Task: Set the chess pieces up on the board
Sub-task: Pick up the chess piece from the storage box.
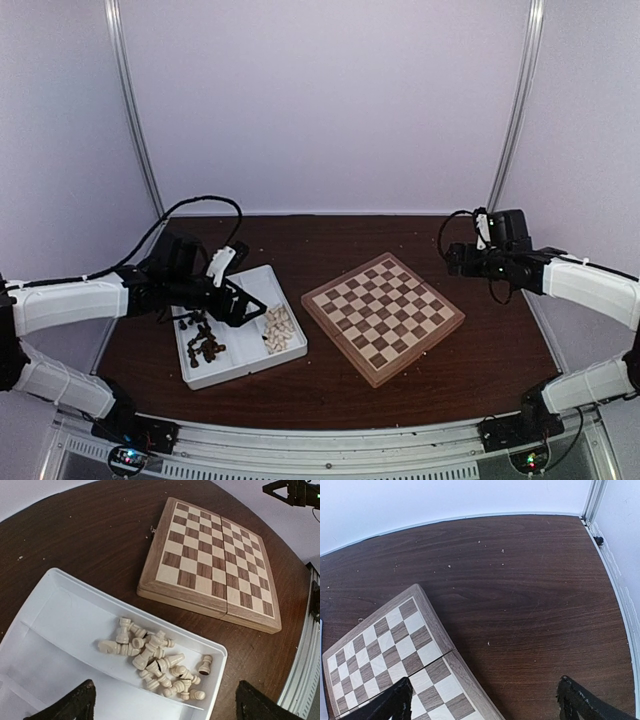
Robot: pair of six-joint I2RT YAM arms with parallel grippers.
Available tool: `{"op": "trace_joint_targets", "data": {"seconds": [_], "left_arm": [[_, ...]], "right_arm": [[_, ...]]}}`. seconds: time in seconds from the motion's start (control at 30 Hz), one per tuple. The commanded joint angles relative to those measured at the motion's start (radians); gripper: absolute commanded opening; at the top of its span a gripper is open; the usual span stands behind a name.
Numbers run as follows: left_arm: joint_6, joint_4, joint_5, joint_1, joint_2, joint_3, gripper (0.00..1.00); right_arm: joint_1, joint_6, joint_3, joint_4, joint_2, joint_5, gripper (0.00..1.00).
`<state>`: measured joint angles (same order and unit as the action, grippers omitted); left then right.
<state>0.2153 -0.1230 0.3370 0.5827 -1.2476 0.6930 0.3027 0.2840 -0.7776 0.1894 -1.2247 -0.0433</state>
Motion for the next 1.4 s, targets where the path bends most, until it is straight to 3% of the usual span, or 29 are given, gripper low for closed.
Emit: {"op": "trace_joint_targets", "data": {"seconds": [0.0,0.2,0.37,0.67,0.97,1.37], "left_arm": [[-0.090,-0.075,-0.085,0.013,-0.066,0.114,0.97],[-0.193,-0.206,-0.136,0.073,-0.174,0.225,0.70],[-0.240,-0.264,-0.156,0.112,-0.253,0.300,0.61],[-0.286,-0.306,-0.227,0.159,-0.371,0.377,0.53],[-0.282,-0.298,-0.202,0.161,-0.509,0.435,0.43],[-0.276,-0.240,-0.212,0.161,-0.579,0.443,0.36]], "right_arm": [[-0.001,-0.007,-0.023,-0.003,0.007,0.002,1.00],[-0.001,-0.005,-0.008,-0.001,0.018,-0.010,0.99],[-0.001,-0.005,0.002,-0.013,0.029,-0.014,0.99],[-0.001,-0.006,-0.007,-0.010,0.022,-0.014,0.99],[-0.001,-0.006,-0.011,0.001,0.024,-0.015,0.99],[-0.001,-0.012,-0.015,0.013,0.030,-0.014,0.99]]}}
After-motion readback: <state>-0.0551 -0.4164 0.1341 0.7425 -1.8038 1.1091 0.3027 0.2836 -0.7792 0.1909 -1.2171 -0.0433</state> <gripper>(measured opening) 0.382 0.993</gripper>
